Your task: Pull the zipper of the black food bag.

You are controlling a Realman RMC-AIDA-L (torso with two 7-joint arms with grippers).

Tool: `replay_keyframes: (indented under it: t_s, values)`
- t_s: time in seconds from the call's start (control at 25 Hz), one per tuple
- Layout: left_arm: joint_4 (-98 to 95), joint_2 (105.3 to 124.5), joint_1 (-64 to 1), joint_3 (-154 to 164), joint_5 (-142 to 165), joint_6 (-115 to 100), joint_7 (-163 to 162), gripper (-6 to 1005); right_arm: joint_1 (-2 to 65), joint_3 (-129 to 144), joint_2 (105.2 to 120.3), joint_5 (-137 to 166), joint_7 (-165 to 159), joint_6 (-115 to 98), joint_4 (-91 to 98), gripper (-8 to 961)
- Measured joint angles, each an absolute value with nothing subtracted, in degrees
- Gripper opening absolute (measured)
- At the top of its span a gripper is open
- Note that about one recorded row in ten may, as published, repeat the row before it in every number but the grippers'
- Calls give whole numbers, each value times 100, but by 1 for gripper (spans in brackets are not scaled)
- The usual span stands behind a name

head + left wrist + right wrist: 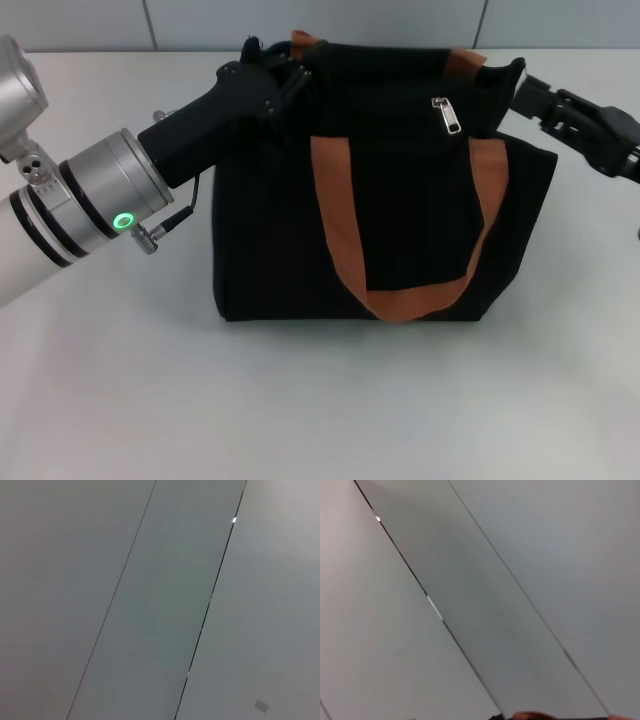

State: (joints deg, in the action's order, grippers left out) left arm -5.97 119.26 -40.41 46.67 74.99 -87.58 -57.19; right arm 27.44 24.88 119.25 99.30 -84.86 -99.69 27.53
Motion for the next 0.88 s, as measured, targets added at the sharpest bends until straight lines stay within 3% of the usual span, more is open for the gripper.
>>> replay_keyframes:
  t_s: [0.88]
  values:
    - [-446,11926,-4194,4649,7510,-8979,-5712,146,2577,3963,11963,9958,-10685,-9586,4555,353]
